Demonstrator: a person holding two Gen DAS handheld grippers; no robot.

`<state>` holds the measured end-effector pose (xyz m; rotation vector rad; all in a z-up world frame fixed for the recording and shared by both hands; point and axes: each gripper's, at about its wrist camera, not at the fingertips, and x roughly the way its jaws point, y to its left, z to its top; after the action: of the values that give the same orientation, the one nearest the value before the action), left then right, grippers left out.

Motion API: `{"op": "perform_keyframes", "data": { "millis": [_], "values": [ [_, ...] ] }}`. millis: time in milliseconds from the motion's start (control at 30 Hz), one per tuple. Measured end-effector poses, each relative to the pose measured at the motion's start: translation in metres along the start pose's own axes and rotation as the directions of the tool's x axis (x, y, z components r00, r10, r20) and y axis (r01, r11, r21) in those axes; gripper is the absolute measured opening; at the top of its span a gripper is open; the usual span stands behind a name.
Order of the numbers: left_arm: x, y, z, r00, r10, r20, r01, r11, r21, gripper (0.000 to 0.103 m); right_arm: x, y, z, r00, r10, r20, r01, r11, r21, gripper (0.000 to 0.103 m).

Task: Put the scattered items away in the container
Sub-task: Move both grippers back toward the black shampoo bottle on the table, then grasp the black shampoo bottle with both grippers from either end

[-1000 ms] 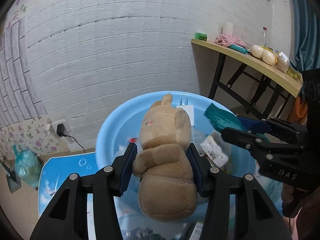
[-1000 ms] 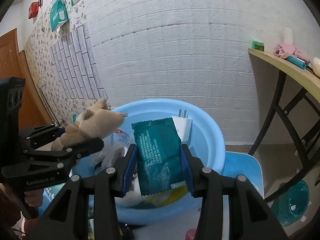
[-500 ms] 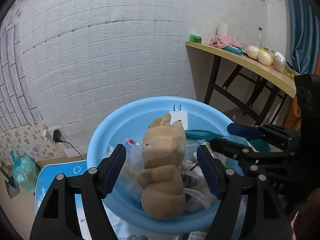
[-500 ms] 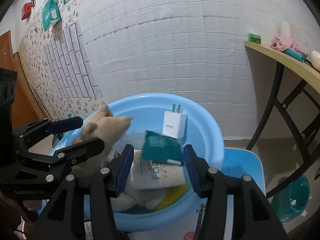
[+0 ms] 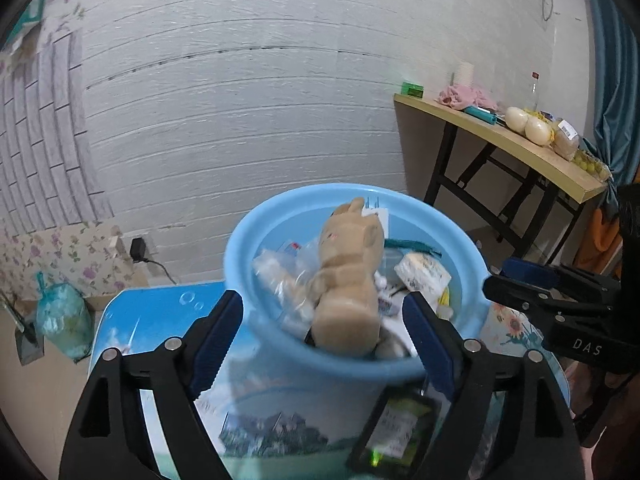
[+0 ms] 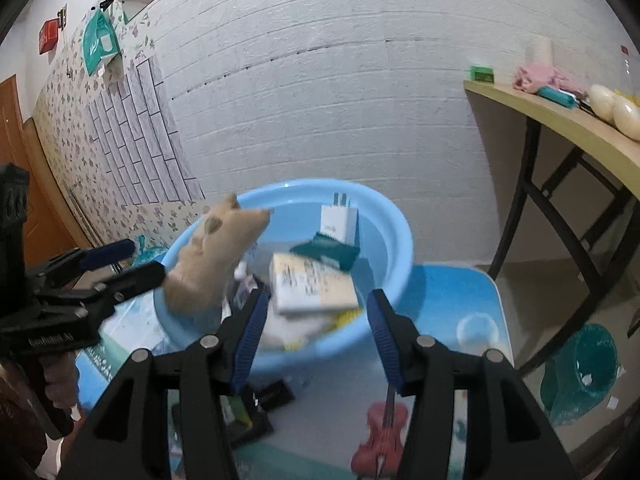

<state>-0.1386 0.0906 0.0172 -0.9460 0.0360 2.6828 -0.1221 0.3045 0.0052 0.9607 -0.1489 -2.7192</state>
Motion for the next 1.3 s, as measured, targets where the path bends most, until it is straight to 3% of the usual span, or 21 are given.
{"op": "perform_keyframes", "data": {
  "millis": [300, 667, 1067, 1300],
  "values": [
    [-0.017, 0.007, -0.044, 0.997, 0.0, -0.075, -0.005, 0.998, -0.067, 0.083, -0.004, -0.003, -0.033, 0.997, 0.012, -0.077, -0.009, 0.999, 0.038, 0.052],
    [0.003, -0.016, -0.105, 0.971, -0.066, -0.229, 0.052, 0.996, -0.069, 0.083, 0.025, 0.013, -0.068, 0.978, 0.083, -0.193, -0.079, 0.996, 0.03, 0.052],
    [0.023, -0.022, -0.128, 0.947, -0.104, -0.304, 0.091, 0.994, -0.056, 0.083, 0.046, 0.026, -0.076, 0.95, 0.181, -0.255, -0.181, 0.983, 0.023, 0.051],
    [0.02, -0.014, -0.126, 0.951, -0.09, -0.296, 0.078, 0.996, -0.052, 0.083, 0.05, 0.036, -0.082, 0.934, 0.218, -0.283, -0.221, 0.975, 0.022, 0.051]
  ]
}}
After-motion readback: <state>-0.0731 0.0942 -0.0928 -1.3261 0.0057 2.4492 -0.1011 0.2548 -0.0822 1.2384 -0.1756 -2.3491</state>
